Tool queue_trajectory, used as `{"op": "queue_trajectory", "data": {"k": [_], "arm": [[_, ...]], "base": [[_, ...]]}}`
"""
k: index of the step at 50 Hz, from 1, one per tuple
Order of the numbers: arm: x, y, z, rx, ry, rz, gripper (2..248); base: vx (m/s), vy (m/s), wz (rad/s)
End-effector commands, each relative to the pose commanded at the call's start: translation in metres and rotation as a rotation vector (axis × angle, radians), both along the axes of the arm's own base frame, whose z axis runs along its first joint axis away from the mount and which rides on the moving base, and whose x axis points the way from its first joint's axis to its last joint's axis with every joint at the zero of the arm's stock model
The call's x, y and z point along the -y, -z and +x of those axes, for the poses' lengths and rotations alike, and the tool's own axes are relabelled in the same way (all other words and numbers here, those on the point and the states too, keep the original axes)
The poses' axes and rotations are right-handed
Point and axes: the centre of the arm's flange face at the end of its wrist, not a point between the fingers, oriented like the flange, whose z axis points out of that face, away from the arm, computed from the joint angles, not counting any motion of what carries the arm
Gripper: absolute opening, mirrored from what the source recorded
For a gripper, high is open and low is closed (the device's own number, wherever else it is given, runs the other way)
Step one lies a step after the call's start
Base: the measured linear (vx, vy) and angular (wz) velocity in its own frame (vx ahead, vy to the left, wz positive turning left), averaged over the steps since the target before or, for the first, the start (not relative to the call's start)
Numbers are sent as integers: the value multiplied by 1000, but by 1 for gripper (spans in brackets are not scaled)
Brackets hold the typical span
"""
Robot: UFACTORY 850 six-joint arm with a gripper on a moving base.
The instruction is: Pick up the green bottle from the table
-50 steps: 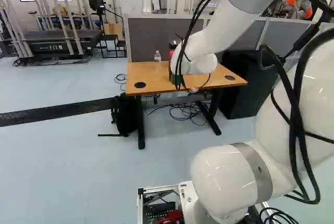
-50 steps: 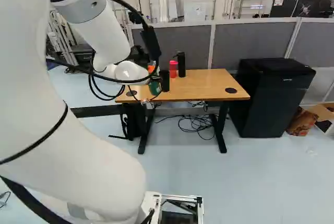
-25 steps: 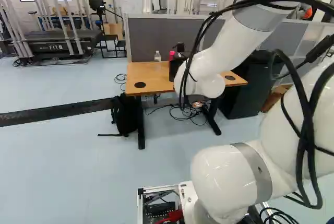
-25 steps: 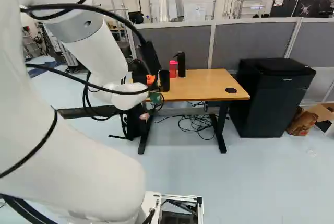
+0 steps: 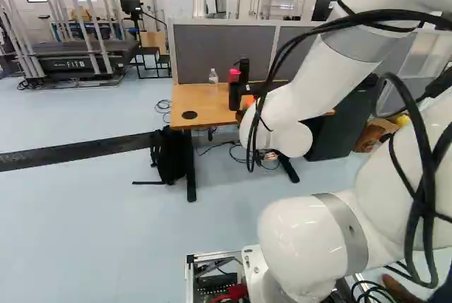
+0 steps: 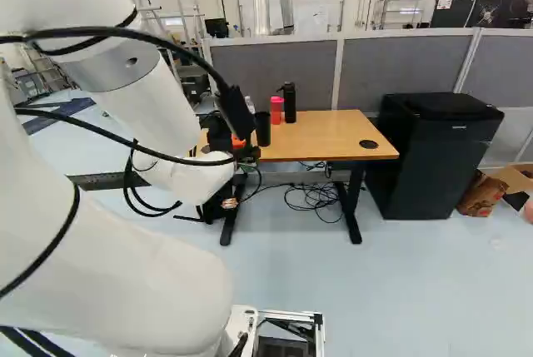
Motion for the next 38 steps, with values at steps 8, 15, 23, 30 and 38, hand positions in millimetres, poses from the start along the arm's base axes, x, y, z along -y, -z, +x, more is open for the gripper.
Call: {"op": "queue_trajectory", "data": {"k": [8, 15, 23, 30, 38], "arm": [[1, 5, -9, 10, 3, 1, 119], [1, 8, -14, 17, 5, 1, 119], [1, 11, -18, 22, 7, 1, 119], [2, 12, -20, 24, 7, 1, 119], [2, 12, -20, 24, 7, 1, 119]], "base": [[0, 0, 0], [0, 0, 0], [0, 0, 0], [0, 0, 0], [0, 0, 0]]}}
